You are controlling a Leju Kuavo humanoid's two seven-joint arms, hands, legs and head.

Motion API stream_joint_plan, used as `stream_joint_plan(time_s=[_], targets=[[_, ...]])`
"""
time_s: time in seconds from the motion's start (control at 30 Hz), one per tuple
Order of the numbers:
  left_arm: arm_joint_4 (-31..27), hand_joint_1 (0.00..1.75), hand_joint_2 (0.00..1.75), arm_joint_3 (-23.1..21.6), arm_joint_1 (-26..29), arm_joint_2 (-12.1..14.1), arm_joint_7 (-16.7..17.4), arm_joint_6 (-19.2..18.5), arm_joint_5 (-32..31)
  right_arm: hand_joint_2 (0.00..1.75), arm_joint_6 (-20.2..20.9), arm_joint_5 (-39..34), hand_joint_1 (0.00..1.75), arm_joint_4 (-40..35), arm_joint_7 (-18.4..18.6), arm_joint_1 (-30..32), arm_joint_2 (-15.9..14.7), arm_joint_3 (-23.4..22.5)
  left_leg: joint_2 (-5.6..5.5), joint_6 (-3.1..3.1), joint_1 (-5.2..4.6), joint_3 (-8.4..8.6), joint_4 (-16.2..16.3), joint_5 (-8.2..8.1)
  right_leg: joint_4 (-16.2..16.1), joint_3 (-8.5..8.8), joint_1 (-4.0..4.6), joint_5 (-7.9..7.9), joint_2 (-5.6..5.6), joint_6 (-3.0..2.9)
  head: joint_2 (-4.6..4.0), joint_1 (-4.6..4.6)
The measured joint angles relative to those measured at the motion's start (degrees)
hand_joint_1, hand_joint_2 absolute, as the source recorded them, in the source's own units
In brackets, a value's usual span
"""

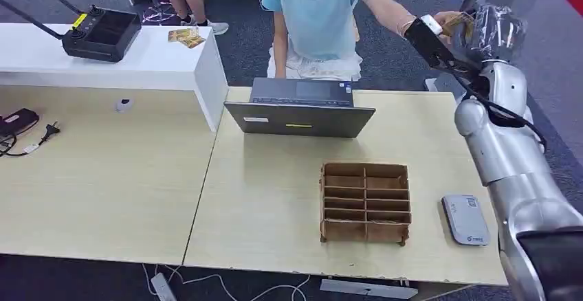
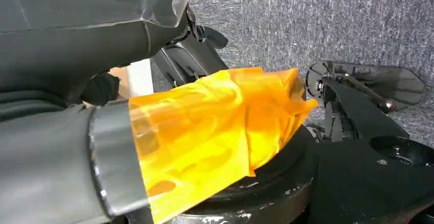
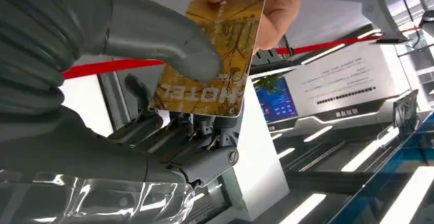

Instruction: Pass the card to the sensor for recognition and then transmit it.

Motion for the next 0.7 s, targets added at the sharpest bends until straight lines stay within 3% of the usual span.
stream_joint_plan(time_s=[0.33,0.53,0.7], targets=[[0.0,0.0,0.0,0.0,0.0,0.0,0.0,0.0,0.5,1.75,-0.7,-2.3,1.75,0.0,-0.7,0.1,0.9,-1.4,0.0,0.0,0.0,0.0,0.0,0.01,0.0,0.0,0.0,0.01,0.0,0.0,0.0,0.0],[0.0,0.0,0.0,0.0,0.0,0.0,0.0,0.1,1.1,1.75,-0.5,-8.1,1.75,-0.8,-2.7,0.9,1.9,-3.4,0.0,0.0,0.0,0.0,0.0,0.01,0.0,0.0,0.0,0.01,0.0,0.0,0.0,0.0],[0.0,0.0,0.0,0.0,0.0,0.0,0.0,0.3,1.8,1.75,2.1,-14.3,1.75,-2.1,-4.3,1.6,2.6,-5.3,0.0,0.0,0.0,0.0,0.0,0.01,0.0,0.0,0.0,0.01,0.0,0.0,0.0,0.0]])
